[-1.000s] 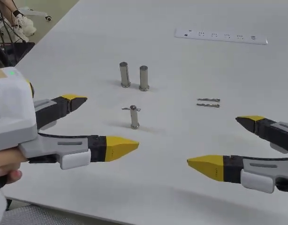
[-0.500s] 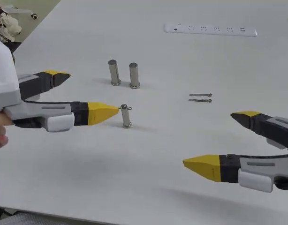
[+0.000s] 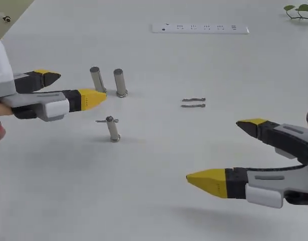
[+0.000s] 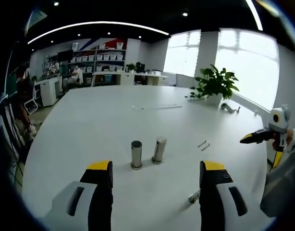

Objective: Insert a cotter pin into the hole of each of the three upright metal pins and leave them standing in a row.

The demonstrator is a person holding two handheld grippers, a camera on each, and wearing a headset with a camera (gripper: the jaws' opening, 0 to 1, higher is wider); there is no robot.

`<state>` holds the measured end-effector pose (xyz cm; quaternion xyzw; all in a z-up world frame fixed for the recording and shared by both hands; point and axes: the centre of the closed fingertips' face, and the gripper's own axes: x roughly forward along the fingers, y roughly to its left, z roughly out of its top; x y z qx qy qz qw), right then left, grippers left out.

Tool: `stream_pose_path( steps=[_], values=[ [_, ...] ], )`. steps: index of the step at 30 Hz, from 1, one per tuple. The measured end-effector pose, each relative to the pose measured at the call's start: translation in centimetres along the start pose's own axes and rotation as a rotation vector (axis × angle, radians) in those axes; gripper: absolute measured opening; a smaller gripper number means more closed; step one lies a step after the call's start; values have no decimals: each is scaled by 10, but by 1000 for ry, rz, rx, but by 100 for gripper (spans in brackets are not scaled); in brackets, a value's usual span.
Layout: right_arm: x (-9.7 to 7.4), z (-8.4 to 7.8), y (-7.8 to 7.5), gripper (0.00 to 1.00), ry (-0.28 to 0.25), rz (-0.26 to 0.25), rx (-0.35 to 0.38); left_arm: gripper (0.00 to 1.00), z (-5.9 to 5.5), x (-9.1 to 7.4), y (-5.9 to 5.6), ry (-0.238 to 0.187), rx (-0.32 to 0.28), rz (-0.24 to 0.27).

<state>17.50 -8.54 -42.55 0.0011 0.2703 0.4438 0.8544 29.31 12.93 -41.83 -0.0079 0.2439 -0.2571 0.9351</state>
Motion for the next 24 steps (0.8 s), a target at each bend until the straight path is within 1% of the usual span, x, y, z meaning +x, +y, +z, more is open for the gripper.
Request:
stream_pose_path(
  steps=[1, 2, 4, 6, 8, 12, 15, 17, 21, 24],
  values=[
    [0, 0, 0, 96, 1, -1, 2, 66, -1, 4, 8, 2, 14, 37],
    [0, -1, 0, 96, 2, -1, 5, 61, -1, 6, 11, 1, 2, 52],
    [1, -2, 0, 96, 4, 0, 7, 55, 0, 12, 18, -16, -5, 75],
    [2, -2, -1, 96, 3, 0, 10, 52, 1, 18, 22, -19, 8, 84],
    [2, -2, -1, 95, -1, 2, 15, 50, -1, 23, 22, -11, 22, 77],
    [3, -2, 0, 95, -3, 2, 24, 46, -3, 35, 24, -6, 20, 66],
    [5, -4, 2, 95, 3, 4, 30, 43, -9, 43, 24, 17, 19, 55],
    [5, -5, 2, 95, 8, 3, 32, 43, -12, 48, 28, 30, 8, 58],
    [4, -7, 4, 95, 7, 5, 51, 37, -14, 54, 31, 29, 9, 55],
    [4, -9, 4, 95, 19, -3, 39, 33, -15, 59, 32, 28, 20, 54]
  ],
)
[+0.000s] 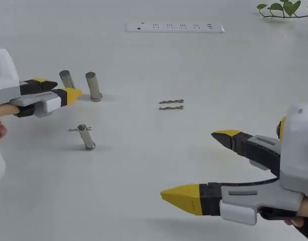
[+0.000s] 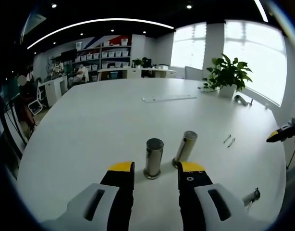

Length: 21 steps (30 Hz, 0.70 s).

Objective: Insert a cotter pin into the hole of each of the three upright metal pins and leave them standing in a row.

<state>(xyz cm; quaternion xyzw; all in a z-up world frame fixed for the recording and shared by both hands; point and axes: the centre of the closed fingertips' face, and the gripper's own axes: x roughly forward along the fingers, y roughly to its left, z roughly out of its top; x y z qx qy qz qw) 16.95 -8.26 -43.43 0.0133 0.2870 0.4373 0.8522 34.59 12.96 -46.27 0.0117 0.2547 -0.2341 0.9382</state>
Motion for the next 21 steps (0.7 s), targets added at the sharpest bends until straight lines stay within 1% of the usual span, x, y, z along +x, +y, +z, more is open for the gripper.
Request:
stream_pose_path(
  steps=[4, 5, 8, 11, 14, 16, 17, 20, 21],
  values=[
    [-1, -2, -1, 95, 9, -7, -3, 31, -2, 7, -1, 4, -5, -14],
    [-2, -2, -2, 95, 8, -9, -1, 31, -3, 10, -2, 5, 7, -20],
    [-3, -3, -2, 95, 8, -15, 0, 27, -4, 14, -1, 3, 19, -12],
    [-6, -4, -1, 95, 17, -19, -17, 23, -3, 17, 1, -4, 13, -5],
    [-6, -5, -1, 95, 17, -19, -12, 21, 0, 19, 6, -24, 6, 14],
    [-6, -6, 0, 95, 18, -19, -9, 17, 3, 20, 8, -41, 19, 22],
    [-6, -7, 0, 95, 20, -19, -9, 13, 4, 20, 8, -43, 20, 23],
    [-4, -8, 1, 95, 22, -18, -6, 11, 5, 22, 9, -53, 28, 21],
    [-4, -8, 1, 95, 22, -16, -8, 11, 5, 22, 9, -58, 46, 17]
  ],
)
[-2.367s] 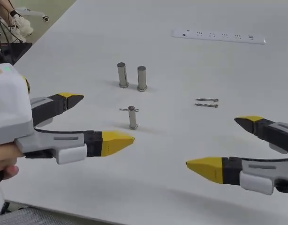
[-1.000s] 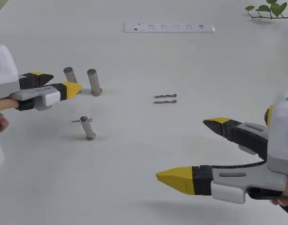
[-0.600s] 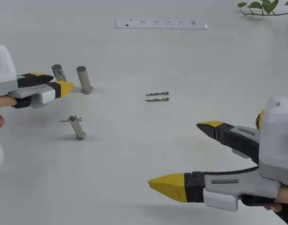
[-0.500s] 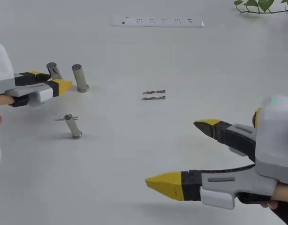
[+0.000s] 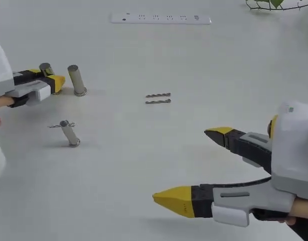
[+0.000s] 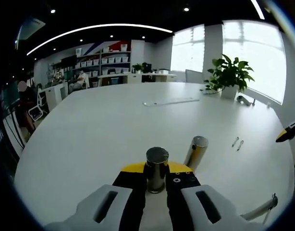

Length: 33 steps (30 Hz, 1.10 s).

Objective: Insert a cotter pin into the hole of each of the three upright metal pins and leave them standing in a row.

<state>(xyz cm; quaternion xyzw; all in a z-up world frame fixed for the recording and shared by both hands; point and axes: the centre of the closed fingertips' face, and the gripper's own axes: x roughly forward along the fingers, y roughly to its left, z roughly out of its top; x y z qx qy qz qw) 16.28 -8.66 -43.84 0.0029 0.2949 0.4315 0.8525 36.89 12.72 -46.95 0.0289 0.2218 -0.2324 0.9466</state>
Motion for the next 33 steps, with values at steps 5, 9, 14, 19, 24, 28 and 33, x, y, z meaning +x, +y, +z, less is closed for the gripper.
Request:
stream_pose_path(
  steps=[5, 9, 14, 19, 24, 28, 33],
  values=[
    [0, 0, 0, 95, -3, -1, 3, 10, -1, -2, -1, 6, 12, -22],
    [0, 0, 0, 95, -3, -2, 2, 10, -2, -4, -2, 8, 33, -7],
    [0, 3, 1, 95, -9, -2, -3, 10, -3, -9, 0, 26, -32, 24],
    [-1, 6, 2, 95, -21, -2, -5, 10, 3, -22, -2, 19, -7, 20],
    [-2, 6, 2, 94, -28, -2, -3, 10, 23, -38, -7, -2, 91, 28],
    [-3, 7, 3, 94, -34, -3, -9, 10, 46, -56, -20, -39, 106, 9],
    [-4, 8, 4, 94, -41, -3, -12, 10, 67, -71, -34, -68, 116, -19]
  ],
)
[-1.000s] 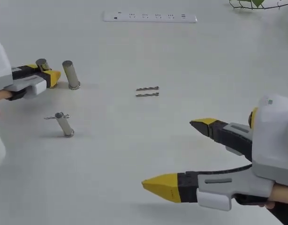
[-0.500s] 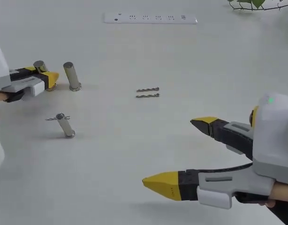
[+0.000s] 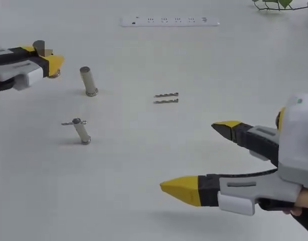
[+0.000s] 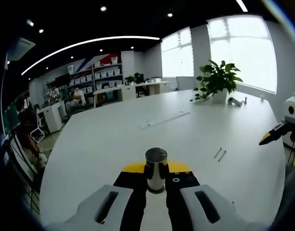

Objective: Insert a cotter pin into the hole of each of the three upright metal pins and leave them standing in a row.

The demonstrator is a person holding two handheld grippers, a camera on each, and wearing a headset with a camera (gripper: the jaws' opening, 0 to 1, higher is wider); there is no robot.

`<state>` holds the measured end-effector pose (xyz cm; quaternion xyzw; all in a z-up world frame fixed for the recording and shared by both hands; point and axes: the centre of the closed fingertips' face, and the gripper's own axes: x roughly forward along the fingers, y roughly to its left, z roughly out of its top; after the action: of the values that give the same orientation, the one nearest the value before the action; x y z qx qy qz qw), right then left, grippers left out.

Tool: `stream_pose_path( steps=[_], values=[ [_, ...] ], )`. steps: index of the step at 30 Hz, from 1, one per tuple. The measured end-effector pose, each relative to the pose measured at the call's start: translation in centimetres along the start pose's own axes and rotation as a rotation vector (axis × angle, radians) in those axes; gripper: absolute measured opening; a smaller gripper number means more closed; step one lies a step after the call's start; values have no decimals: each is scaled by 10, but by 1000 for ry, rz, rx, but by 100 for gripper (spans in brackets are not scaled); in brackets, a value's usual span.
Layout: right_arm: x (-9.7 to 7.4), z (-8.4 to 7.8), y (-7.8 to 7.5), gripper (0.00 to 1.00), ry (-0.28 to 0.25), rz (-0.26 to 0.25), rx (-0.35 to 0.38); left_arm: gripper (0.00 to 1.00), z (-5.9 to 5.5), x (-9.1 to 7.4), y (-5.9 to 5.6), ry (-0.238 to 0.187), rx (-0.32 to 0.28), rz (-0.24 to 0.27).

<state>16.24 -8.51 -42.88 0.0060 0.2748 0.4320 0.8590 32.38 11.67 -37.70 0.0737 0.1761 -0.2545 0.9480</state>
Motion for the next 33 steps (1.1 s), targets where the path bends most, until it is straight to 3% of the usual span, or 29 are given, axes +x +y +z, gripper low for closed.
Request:
stream_pose_path(
  steps=[4, 9, 16, 23, 29, 30, 33],
  values=[
    [-1, 0, 0, 94, -4, -5, 0, 10, 12, -7, -11, -16, 20, -31],
    [-4, 0, 1, 94, -6, -3, -6, 10, 13, -10, -29, -18, 34, -74],
    [-4, 1, 2, 95, -10, 4, -8, 10, 6, -12, -69, -14, 20, -148],
    [-3, 2, 4, 97, -13, 20, 0, 10, 12, -14, -109, -24, 17, -231],
    [-1, 0, 3, 98, -9, 25, 2, 10, 3, -10, -131, 3, 25, -293],
    [-1, 0, 3, 98, -8, 27, 0, 10, 0, -11, -141, 13, 36, -310],
    [-1, 0, 3, 98, -8, 29, -1, 10, -7, -11, -153, 35, 41, -345]
  ],
)
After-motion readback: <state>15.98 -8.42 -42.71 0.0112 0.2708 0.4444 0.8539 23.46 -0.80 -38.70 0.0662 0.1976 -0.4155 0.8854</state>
